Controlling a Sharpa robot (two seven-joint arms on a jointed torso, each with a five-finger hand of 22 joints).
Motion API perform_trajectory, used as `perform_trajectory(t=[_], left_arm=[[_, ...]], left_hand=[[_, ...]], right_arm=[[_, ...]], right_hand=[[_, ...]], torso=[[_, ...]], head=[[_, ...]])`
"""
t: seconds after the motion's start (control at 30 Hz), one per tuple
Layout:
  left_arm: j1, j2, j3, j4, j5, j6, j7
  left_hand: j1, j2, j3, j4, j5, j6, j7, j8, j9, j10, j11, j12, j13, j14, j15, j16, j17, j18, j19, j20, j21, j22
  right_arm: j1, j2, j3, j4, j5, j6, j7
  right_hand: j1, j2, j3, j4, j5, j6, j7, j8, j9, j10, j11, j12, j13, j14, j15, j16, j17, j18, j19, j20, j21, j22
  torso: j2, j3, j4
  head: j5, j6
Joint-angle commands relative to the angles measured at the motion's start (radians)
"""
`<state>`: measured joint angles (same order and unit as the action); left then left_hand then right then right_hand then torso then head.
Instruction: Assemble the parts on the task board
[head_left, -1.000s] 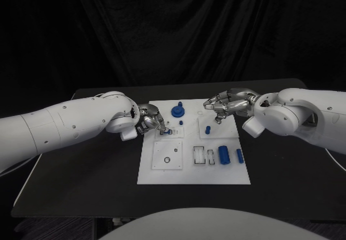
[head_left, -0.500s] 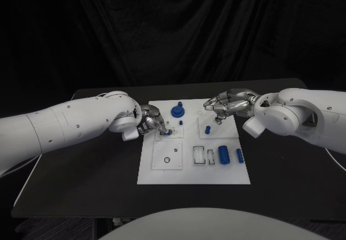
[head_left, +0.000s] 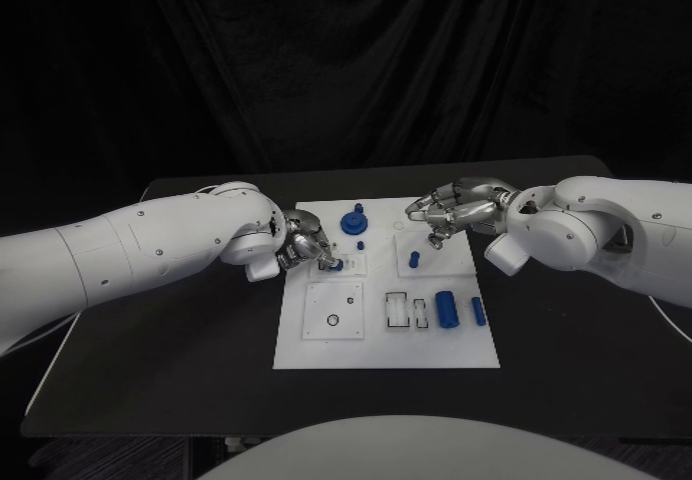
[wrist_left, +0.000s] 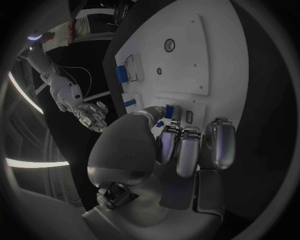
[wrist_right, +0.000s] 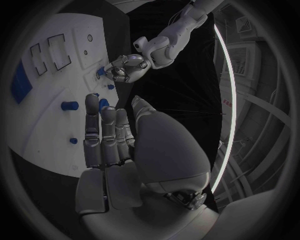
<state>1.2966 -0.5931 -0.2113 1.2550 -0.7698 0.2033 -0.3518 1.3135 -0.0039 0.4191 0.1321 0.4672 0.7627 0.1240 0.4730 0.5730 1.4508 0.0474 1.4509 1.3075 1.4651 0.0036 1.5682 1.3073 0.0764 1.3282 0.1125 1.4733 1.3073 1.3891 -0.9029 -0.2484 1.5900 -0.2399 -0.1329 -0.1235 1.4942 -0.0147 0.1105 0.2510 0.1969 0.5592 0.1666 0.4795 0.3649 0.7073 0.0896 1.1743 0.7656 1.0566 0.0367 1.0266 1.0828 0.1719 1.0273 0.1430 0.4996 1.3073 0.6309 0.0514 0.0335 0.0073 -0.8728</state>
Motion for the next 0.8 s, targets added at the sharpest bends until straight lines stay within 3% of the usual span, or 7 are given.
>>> perform_trajectory(t=[0.03,0.8], left_arm=[[0.003,0.004,0.001,-0.001,0.002,-0.007,-0.003],[0.003,0.017,0.001,-0.016,0.002,-0.015,-0.051]], left_hand=[[0.000,0.012,0.017,-0.014,0.005,0.010,-0.003,-0.005,0.001,-0.009,0.001,-0.006,0.180,0.106,-0.004,0.003,0.263,-0.014,0.000,0.000,-0.007,0.045],[-0.010,0.012,0.031,-0.021,0.007,0.025,-0.004,-0.020,0.002,-0.013,0.000,-0.011,0.176,0.106,-0.005,0.003,0.263,-0.012,-0.006,0.000,-0.015,0.036]], right_arm=[[-0.003,-0.001,0.001,0.000,-0.003,0.010,-0.014],[-0.004,0.001,0.001,0.000,-0.003,0.021,-0.030]], right_hand=[[0.012,0.000,-0.003,0.003,0.006,0.007,0.004,0.007,-0.002,-0.005,0.001,-0.001,-0.002,-0.006,0.001,-0.004,-0.003,0.009,-0.002,0.003,0.003,0.019],[0.019,0.001,-0.002,0.005,0.009,0.005,0.006,0.012,-0.010,-0.008,0.003,-0.003,-0.011,-0.022,0.002,-0.017,-0.022,0.009,-0.004,0.004,0.001,0.018]], torso=[[0.000,0.0001,-0.0005],[0.000,-0.0014,0.0003]], head=[[0.002,0.000],[0.004,0.000]])
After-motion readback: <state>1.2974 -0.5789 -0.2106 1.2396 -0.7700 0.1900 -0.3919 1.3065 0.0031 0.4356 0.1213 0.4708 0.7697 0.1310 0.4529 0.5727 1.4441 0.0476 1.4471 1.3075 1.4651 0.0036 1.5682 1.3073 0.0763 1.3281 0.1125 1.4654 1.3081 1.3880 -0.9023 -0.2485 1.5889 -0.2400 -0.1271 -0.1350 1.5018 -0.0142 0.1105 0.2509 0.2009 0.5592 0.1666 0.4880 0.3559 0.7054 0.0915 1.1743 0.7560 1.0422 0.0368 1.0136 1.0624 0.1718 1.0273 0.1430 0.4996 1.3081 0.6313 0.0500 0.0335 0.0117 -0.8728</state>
